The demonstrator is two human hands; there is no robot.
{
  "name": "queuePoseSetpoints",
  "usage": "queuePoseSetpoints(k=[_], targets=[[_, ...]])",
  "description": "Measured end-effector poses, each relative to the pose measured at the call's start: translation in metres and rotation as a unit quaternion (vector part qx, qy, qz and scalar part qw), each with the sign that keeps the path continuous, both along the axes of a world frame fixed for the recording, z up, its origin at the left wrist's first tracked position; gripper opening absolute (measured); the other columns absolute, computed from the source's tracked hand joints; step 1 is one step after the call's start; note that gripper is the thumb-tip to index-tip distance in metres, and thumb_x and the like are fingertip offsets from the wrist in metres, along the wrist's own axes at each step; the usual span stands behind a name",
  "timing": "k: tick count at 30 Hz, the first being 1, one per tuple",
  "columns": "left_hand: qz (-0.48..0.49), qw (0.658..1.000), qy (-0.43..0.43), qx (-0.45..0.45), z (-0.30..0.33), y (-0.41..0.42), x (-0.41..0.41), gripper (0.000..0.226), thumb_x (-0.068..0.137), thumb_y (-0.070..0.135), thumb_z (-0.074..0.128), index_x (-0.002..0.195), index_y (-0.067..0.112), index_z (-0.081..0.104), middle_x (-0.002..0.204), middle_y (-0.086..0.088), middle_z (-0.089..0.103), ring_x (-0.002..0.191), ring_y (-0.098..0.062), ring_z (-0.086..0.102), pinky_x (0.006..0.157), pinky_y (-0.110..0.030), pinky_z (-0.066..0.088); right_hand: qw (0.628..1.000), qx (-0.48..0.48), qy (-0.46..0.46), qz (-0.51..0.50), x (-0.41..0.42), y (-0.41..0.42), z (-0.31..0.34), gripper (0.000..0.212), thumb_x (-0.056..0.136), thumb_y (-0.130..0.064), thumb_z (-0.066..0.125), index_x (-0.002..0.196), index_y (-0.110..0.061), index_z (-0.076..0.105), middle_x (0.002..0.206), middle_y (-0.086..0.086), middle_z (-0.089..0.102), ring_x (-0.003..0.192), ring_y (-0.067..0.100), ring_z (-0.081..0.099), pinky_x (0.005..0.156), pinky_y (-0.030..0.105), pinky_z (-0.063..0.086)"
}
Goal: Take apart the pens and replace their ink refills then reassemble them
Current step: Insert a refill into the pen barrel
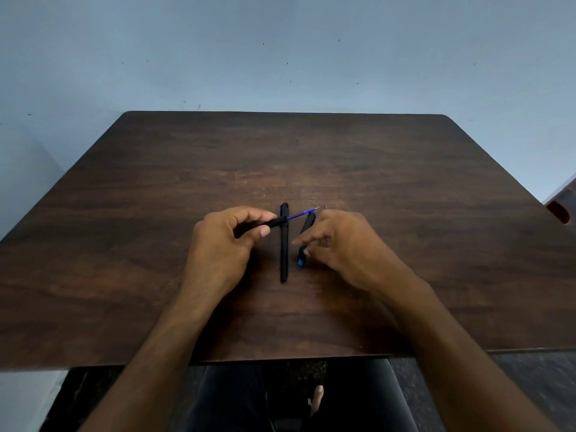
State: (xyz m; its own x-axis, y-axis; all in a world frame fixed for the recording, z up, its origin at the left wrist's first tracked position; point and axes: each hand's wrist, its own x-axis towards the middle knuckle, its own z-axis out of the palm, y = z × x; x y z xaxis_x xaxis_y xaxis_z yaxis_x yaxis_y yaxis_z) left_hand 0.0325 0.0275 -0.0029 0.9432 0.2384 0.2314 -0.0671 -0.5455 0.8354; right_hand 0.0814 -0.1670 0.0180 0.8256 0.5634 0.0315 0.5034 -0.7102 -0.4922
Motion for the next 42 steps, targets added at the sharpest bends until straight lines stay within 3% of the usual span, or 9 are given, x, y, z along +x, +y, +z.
queuePoseSetpoints(k=[7,13,16,19,21,25,30,36,42], targets=[[0.005,1.0,0.001,0.008,0.0,0.001,0.0,0.027,0.086,0.014,0.074,0.097,0.039,0.074,0.096,0.027,0.071,0.097,0.014,0.062,0.085,-0.01,0.043,0.999,-0.035,-0.03,0.029,0.002,-0.001,-0.008,0.022,0.088,-0.018,0.074,0.105,-0.033,0.078,0.086,-0.024,0.036,0.086,0.001,0.04,0.065,0.006,0.03],[0.005,1.0,-0.005,0.013,-0.001,0.001,-0.001,0.027,0.086,0.015,0.075,0.098,0.039,0.074,0.096,0.026,0.071,0.096,0.013,0.063,0.086,-0.01,0.044,0.999,-0.024,-0.027,0.009,-0.001,-0.011,-0.006,0.017,0.087,-0.024,0.075,0.099,-0.035,0.071,0.105,-0.015,0.045,0.104,0.005,0.042,0.086,0.022,0.039],[0.008,1.0,-0.014,0.009,0.0,0.001,-0.002,0.028,0.085,0.014,0.075,0.096,0.04,0.075,0.093,0.028,0.071,0.094,0.015,0.062,0.082,-0.004,0.043,0.996,0.056,-0.053,-0.047,-0.003,-0.024,-0.002,0.023,0.085,-0.021,0.077,0.093,-0.039,0.065,0.107,-0.016,0.056,0.102,-0.003,0.048,0.089,0.016,0.038],[0.011,1.0,-0.02,0.012,0.002,0.002,-0.002,0.028,0.085,0.013,0.075,0.097,0.038,0.075,0.093,0.028,0.071,0.094,0.017,0.061,0.081,0.001,0.042,0.974,0.184,-0.05,-0.124,-0.003,-0.034,0.0,0.022,0.083,-0.011,0.079,0.091,-0.029,0.07,0.092,-0.014,0.07,0.072,-0.015,0.059,0.069,0.002,0.042],[0.013,1.0,-0.02,0.017,0.002,0.002,-0.002,0.027,0.085,0.013,0.076,0.099,0.035,0.076,0.094,0.026,0.071,0.094,0.018,0.06,0.079,0.003,0.039,0.962,0.225,-0.054,-0.143,-0.005,-0.039,-0.001,0.016,0.085,-0.01,0.078,0.095,-0.023,0.075,0.089,-0.013,0.072,0.071,-0.008,0.063,0.066,0.007,0.046],[0.011,1.0,-0.023,0.019,0.0,-0.001,-0.001,0.026,0.084,0.012,0.076,0.101,0.031,0.077,0.095,0.025,0.071,0.095,0.019,0.06,0.08,0.004,0.038,0.946,0.285,-0.075,-0.138,-0.007,-0.043,0.001,0.015,0.087,-0.009,0.075,0.1,-0.017,0.078,0.095,-0.006,0.073,0.087,0.009,0.069,0.076,0.029,0.057],[0.014,0.999,-0.03,0.03,0.002,-0.002,-0.001,0.027,0.084,0.012,0.076,0.1,0.033,0.077,0.09,0.03,0.067,0.093,0.021,0.058,0.079,0.005,0.037,0.955,0.259,-0.089,-0.11,-0.007,-0.038,0.006,0.015,0.088,-0.008,0.074,0.1,-0.015,0.079,0.094,-0.004,0.073,0.088,0.009,0.068,0.074,0.019,0.052],[0.015,0.999,-0.027,0.043,0.004,-0.002,-0.001,0.027,0.084,0.013,0.076,0.1,0.036,0.076,0.091,0.03,0.067,0.096,0.02,0.058,0.078,0.006,0.036,0.954,0.26,-0.086,-0.123,-0.008,-0.038,0.007,0.015,0.088,-0.009,0.074,0.101,-0.015,0.078,0.096,-0.004,0.073,0.089,0.009,0.068,0.077,0.023,0.055],[0.006,0.999,-0.018,0.048,0.005,-0.003,-0.001,0.026,0.084,0.014,0.076,0.1,0.035,0.076,0.089,0.032,0.065,0.094,0.02,0.058,0.078,0.006,0.037,0.962,0.243,-0.072,-0.103,-0.01,-0.033,0.007,0.017,0.086,-0.009,0.075,0.101,-0.019,0.077,0.097,-0.006,0.072,0.09,0.005,0.067,0.076,0.015,0.053]])
